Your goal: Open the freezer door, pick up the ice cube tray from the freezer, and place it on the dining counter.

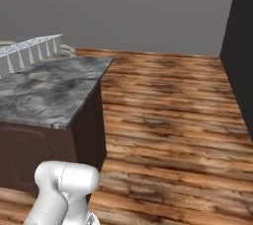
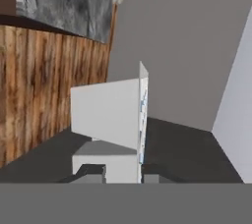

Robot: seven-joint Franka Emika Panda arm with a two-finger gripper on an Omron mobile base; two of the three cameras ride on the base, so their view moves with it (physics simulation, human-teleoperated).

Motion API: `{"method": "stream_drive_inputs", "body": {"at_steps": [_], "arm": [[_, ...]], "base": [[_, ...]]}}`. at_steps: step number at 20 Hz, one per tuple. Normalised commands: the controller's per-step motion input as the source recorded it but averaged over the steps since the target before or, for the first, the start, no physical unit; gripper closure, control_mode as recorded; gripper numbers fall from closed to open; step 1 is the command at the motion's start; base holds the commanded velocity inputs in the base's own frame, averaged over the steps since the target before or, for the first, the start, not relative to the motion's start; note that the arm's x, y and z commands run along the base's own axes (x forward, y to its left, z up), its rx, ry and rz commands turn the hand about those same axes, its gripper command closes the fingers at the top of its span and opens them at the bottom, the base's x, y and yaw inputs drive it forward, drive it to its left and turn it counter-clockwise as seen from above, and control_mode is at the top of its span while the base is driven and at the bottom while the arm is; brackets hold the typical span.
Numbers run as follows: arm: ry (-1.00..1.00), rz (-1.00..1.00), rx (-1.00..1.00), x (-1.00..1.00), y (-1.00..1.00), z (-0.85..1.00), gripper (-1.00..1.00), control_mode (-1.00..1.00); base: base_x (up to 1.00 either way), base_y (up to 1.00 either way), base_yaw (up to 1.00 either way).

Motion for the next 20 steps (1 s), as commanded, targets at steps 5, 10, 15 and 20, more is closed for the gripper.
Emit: {"method": "stream_drive_inputs", "body": {"at_steps": [5, 10, 15, 20], "arm": [[0.0, 0.0, 0.0, 0.0, 0.0, 0.0, 1.0, 1.0], [0.0, 0.0, 0.0, 0.0, 0.0, 0.0, 1.0, 1.0], [0.0, 0.0, 0.0, 0.0, 0.0, 0.0, 1.0, 1.0], [0.0, 0.0, 0.0, 0.0, 0.0, 0.0, 1.0, 1.0]], "base": [[-0.02, 0.44, 0.91], [0.45, 0.81, 0.63], [0.75, 0.33, 0.4], [0.76, -0.06, 0.09]]}}
